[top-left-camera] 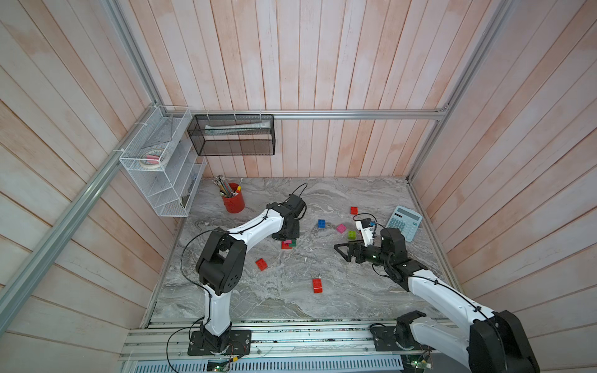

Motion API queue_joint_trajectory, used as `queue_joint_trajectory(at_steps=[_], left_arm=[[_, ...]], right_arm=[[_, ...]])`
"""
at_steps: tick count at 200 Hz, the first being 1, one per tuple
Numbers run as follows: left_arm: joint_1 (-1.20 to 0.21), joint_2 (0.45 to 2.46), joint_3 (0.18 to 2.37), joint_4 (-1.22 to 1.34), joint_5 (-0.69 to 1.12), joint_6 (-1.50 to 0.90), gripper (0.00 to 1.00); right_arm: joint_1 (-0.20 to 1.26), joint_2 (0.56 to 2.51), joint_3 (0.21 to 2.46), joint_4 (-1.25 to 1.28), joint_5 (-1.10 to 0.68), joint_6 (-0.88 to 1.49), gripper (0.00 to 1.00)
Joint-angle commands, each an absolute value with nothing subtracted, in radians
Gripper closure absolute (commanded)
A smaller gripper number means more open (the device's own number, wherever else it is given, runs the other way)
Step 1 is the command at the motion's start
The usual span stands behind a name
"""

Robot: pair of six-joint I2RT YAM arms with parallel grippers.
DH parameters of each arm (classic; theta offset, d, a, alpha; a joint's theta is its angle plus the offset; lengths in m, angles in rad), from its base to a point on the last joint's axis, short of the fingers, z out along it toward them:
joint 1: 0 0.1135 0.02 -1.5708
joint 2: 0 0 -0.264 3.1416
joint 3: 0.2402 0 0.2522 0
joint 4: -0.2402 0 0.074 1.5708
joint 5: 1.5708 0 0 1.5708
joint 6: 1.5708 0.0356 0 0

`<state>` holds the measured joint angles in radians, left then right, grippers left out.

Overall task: Assemble the letter s with lego
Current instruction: Assemble the lego brick with the lego brick.

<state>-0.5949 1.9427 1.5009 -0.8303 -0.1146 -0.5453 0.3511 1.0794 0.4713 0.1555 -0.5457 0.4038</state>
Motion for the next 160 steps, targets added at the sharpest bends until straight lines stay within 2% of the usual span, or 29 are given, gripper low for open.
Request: queue_joint_trajectory(at_steps=[1,160], left_arm=[[-0.600,1.915,1.478,-0.805,-0.139,-0.590,0.65],[-0.619,1.958,1.429,-0.817,-0.196,-0.626,0.65]], right_arm=[[0.359,1.084,0.456,0.183,-0.564,0.416,0.04],[0.360,1.070,0.439,0.185,-0.555,0.423,0.04]])
